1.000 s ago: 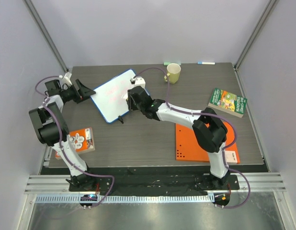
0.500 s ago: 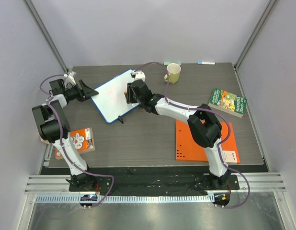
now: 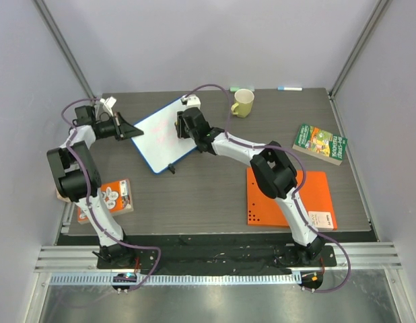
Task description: Erase the whiteboard
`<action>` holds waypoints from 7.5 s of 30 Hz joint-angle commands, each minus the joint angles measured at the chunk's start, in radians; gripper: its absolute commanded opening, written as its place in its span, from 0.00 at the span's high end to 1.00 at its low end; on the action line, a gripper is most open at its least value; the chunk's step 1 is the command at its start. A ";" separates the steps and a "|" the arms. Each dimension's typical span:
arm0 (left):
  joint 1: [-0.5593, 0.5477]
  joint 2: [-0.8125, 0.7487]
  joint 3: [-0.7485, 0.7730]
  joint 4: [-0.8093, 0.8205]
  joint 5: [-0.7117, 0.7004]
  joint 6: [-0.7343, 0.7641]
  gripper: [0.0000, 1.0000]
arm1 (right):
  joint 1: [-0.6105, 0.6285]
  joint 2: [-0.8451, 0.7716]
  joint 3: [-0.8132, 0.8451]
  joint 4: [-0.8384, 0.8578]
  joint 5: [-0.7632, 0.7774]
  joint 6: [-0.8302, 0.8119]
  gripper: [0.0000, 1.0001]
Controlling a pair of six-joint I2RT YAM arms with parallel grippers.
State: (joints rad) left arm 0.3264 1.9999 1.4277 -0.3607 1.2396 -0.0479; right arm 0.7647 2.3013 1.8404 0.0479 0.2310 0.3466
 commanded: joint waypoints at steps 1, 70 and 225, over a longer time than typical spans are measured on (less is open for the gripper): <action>0.008 -0.027 0.039 -0.148 -0.206 0.291 1.00 | 0.005 0.012 0.036 0.081 0.017 -0.063 0.99; -0.056 -0.009 0.223 -0.557 -0.241 0.476 1.00 | 0.214 0.139 0.069 0.100 0.018 -0.089 0.99; -0.098 0.037 0.338 -0.994 -0.221 0.692 1.00 | 0.136 0.012 -0.366 0.530 0.423 0.298 0.99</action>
State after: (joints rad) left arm 0.2672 2.0201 1.7630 -1.2167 1.0065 0.5549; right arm 0.9733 2.3039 1.4605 0.6876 0.6548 0.6106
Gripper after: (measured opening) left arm 0.045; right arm 0.356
